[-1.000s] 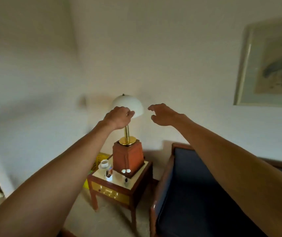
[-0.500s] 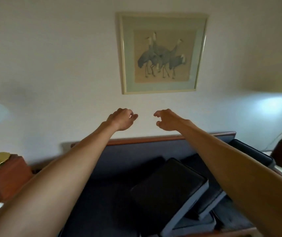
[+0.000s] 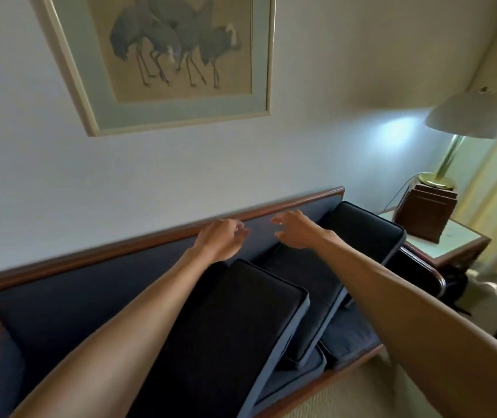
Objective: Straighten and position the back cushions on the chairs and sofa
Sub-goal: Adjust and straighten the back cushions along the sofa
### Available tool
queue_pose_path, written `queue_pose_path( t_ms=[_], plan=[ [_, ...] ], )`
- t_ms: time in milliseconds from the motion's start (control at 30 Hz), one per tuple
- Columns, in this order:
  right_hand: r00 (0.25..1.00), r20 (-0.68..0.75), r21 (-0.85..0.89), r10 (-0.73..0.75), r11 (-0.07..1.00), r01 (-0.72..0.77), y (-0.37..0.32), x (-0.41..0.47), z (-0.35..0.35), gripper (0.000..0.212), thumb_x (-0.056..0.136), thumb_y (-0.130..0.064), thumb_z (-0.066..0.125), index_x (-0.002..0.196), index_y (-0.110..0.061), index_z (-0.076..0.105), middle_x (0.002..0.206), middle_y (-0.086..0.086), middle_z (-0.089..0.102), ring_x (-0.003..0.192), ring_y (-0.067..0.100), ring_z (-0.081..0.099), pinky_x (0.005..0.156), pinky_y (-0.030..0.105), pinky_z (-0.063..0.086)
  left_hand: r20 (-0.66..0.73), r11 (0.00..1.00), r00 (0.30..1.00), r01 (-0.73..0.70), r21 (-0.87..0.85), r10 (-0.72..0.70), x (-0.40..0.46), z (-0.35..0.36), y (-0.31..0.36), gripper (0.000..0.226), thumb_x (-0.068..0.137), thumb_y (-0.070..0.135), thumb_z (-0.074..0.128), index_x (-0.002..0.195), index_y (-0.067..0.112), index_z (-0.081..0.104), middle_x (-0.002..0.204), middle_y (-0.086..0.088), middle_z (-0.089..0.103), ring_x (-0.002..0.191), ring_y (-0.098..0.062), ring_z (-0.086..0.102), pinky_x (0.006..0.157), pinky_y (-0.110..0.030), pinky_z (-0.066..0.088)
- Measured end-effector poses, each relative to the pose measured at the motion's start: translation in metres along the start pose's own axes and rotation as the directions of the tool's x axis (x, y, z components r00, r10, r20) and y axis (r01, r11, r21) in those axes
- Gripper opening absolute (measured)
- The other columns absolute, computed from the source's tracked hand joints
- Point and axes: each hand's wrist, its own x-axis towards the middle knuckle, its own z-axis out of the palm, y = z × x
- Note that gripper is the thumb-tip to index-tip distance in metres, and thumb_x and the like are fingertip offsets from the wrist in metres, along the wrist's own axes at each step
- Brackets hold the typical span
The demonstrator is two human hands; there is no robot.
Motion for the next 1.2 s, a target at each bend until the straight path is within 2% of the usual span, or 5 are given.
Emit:
queue_pose_path(
  t_ms=[533, 667, 800, 967, 1200],
  plan=[
    [0.848, 0.356, 0.109, 0.393, 0.884, -0.455, 0.212, 0.076, 0.222, 0.052, 0.092, -0.029, 0.058, 0.141, -0.014, 0.048, 0.137, 0.012, 0.054, 0.128, 0.03, 0.048, 0.102, 0.039, 0.045, 0.425, 0.983, 0.896, 0.173, -0.065, -0.129, 0.085, 0.293, -0.043, 0.039, 0.098, 0.039, 0.05, 0.13, 0.018, 0.055, 0.133, 0.001, 0.056, 0.119, -0.02, 0.055, 0.092, -0.041, 0.048],
    [0.638, 0.462, 0.378, 0.616, 0.513, -0.77, 0.243, 0.088, 0.281, 0.07, 0.086, -0.043, 0.07, 0.141, -0.01, 0.042, 0.132, 0.01, 0.057, 0.122, 0.026, 0.052, 0.092, 0.031, 0.043, 0.578, 0.978, 0.795, 0.205, 0.027, -0.183, 0.076, 0.366, -0.058, 0.057, 0.096, 0.035, 0.055, 0.146, 0.02, 0.033, 0.157, -0.004, 0.024, 0.138, -0.025, 0.035, 0.1, -0.042, 0.043],
    [0.499, 0.568, 0.532, 0.655, 0.17, -0.83, 0.254, 0.096, 0.33, 0.095, 0.064, -0.065, 0.078, 0.137, -0.016, 0.043, 0.133, -0.001, 0.056, 0.121, 0.024, 0.055, 0.102, 0.042, 0.046, 0.584, 0.981, 0.789, 0.184, 0.068, -0.189, 0.063, 0.408, -0.066, 0.071, 0.094, 0.033, 0.058, 0.151, 0.022, 0.017, 0.162, -0.01, 0.004, 0.143, -0.028, 0.027, 0.105, -0.041, 0.045],
    [0.508, 0.582, 0.652, 0.635, 0.008, -0.758, 0.261, 0.107, 0.371, 0.119, 0.03, -0.077, 0.086, 0.13, -0.023, 0.051, 0.124, -0.005, 0.066, 0.109, 0.015, 0.064, 0.102, 0.038, 0.049, 0.52, 0.981, 0.832, 0.171, 0.095, -0.195, 0.054, 0.432, -0.069, 0.073, 0.092, 0.033, 0.061, 0.151, 0.02, 0.02, 0.162, -0.011, 0.005, 0.145, -0.029, 0.021, 0.105, -0.04, 0.045],
    [0.41, 0.65, 0.596, 0.641, -0.094, -0.798, 0.252, 0.114, 0.379, 0.142, 0.032, -0.067, 0.088, 0.149, -0.018, 0.024, 0.14, 0.004, 0.052, 0.125, 0.026, 0.053, 0.108, 0.045, 0.043, 0.51, 0.982, 0.84, 0.179, 0.059, -0.183, 0.05, 0.437, -0.074, 0.076, 0.09, 0.032, 0.065, 0.151, 0.022, 0.02, 0.162, -0.008, 0.005, 0.147, -0.028, 0.019, 0.105, -0.039, 0.046]
  ],
)
